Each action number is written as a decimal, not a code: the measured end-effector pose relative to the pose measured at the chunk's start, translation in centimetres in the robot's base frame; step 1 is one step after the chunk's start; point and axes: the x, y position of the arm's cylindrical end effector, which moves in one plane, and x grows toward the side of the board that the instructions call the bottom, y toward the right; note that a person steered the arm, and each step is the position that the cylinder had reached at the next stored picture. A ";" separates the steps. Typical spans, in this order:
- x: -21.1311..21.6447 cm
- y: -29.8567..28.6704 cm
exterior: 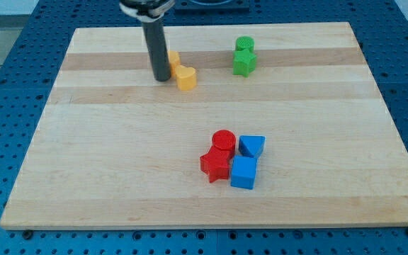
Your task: Place the yellow hexagon diagonally in between the yellow heart and the green star
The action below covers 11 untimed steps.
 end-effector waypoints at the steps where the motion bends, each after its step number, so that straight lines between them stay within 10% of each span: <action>1: -1.7 1.1; 4: -6.8 -1.1; 6: -1.1 4.6; 9: 3.2 -4.1; 11: 0.4 6.9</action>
